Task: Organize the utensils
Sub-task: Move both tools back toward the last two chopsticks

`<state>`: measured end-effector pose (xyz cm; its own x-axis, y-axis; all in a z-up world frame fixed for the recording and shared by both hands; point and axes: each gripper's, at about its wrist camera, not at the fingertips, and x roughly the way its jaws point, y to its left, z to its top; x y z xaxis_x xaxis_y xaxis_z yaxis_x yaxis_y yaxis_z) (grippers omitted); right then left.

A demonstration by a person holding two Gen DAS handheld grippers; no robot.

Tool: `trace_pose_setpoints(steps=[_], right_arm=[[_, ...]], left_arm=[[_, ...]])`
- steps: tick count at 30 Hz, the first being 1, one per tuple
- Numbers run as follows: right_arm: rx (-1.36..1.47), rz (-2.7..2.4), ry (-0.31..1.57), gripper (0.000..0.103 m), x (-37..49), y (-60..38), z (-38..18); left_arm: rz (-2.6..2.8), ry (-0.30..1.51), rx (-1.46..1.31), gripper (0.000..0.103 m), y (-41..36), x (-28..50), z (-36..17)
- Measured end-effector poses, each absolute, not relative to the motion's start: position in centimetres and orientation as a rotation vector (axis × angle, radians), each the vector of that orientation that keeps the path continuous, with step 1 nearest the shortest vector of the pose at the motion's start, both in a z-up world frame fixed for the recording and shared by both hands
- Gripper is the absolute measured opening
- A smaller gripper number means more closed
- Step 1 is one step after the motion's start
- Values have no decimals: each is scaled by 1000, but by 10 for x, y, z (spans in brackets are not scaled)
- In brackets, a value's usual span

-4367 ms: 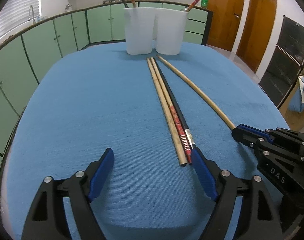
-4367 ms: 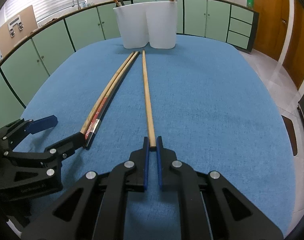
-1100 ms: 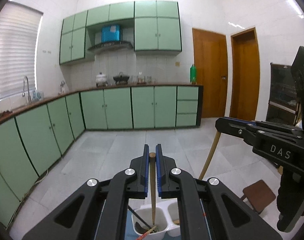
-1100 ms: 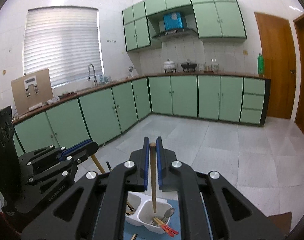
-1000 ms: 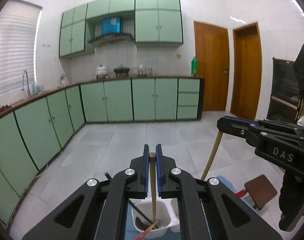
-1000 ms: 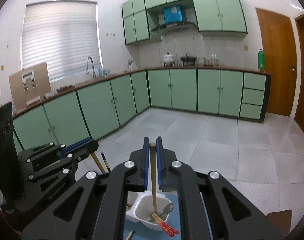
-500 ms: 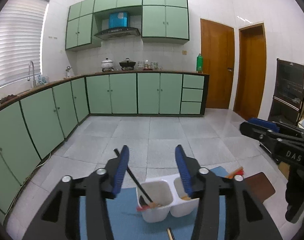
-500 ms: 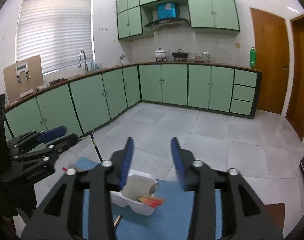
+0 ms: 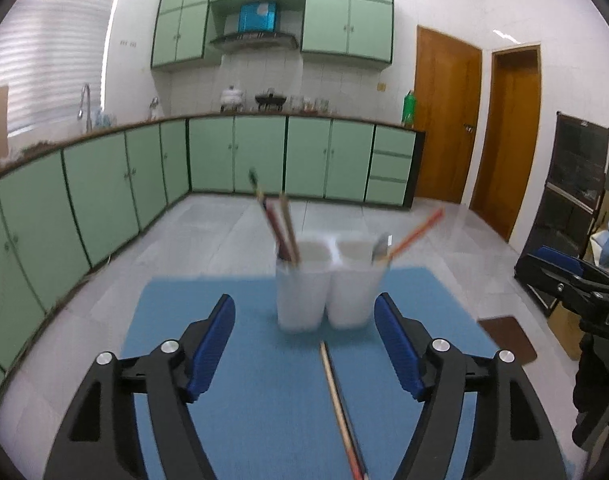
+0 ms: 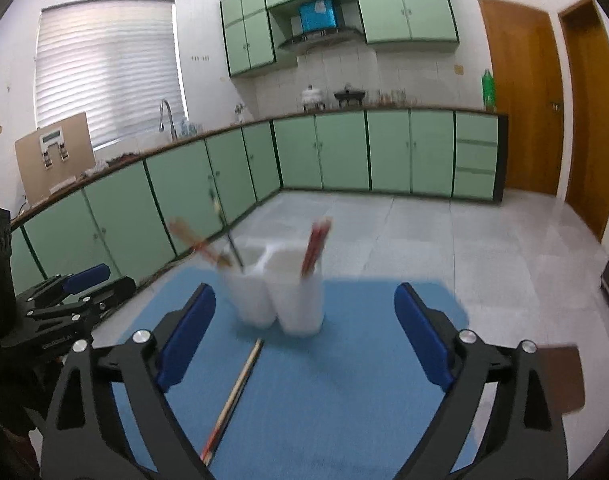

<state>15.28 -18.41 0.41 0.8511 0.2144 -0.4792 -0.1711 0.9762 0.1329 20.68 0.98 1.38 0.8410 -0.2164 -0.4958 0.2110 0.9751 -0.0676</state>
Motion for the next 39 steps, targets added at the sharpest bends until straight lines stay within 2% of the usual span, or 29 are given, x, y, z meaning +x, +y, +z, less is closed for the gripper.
trace_pose_setpoints(steps=[11, 19, 28, 39], right_arm=[[112, 208, 710, 94, 114, -161, -74], [110, 206, 803, 94, 103, -140, -115], [58, 217, 895, 94, 96, -115, -147], [-27, 206, 914, 94, 97, -100, -154]], left_arm=[[-179, 736, -17, 75, 26, 173, -78], [-152, 839, 25, 75, 24, 161, -122], [-124, 876, 28, 75, 35, 155, -138], [-98, 881, 22, 75, 49, 151, -139]])
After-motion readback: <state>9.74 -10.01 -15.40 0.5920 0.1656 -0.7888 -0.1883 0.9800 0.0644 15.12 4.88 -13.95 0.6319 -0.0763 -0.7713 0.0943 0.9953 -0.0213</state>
